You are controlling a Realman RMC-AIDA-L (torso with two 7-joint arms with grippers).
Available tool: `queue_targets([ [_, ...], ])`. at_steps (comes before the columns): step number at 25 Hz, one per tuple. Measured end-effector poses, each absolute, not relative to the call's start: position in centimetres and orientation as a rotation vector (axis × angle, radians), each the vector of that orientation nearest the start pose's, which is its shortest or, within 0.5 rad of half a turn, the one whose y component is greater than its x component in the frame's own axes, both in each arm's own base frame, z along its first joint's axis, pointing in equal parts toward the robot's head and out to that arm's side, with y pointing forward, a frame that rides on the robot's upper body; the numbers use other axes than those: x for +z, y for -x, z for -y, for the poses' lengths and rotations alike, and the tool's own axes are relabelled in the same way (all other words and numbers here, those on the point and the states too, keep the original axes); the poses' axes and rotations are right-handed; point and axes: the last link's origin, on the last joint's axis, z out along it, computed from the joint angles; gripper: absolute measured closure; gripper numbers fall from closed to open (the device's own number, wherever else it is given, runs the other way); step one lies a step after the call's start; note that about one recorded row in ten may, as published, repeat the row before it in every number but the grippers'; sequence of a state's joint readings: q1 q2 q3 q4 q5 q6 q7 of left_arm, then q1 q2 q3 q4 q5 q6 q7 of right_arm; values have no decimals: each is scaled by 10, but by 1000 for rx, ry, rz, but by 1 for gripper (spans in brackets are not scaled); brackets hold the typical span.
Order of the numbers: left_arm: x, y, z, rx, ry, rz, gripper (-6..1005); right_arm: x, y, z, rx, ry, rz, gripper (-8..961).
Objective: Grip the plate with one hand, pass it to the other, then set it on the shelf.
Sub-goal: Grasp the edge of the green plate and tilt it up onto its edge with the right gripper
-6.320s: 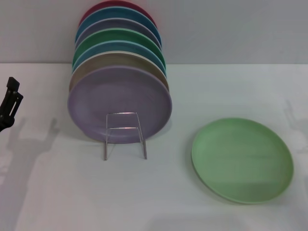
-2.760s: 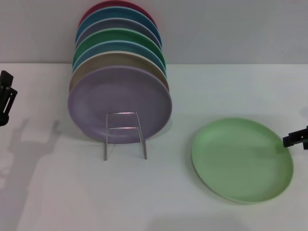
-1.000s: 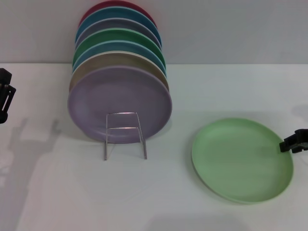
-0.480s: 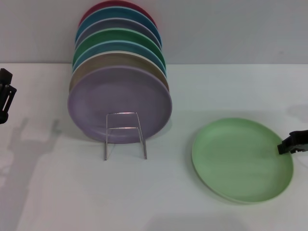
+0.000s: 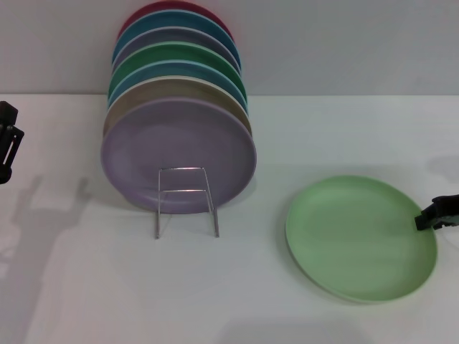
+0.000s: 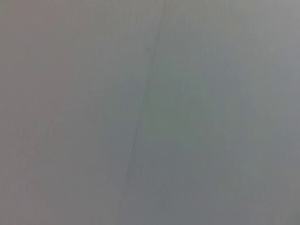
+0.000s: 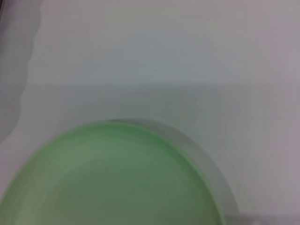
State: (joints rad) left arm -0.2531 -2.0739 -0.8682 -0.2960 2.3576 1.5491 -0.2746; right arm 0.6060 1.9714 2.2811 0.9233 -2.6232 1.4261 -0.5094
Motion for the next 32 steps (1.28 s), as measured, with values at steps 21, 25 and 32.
queue_targets([
  [21,11,306,-273,-1102,1423,439,146,62,-309,-371,-181,2085,-1644,834],
  [25,11,306,-272,-1101,1423,439,146,61,-311,-371,-192,2089,-1633,896],
  [32,11,306,-271,-1104,1420,434,146,62,-315,-371,-185,2083,-1599,928],
])
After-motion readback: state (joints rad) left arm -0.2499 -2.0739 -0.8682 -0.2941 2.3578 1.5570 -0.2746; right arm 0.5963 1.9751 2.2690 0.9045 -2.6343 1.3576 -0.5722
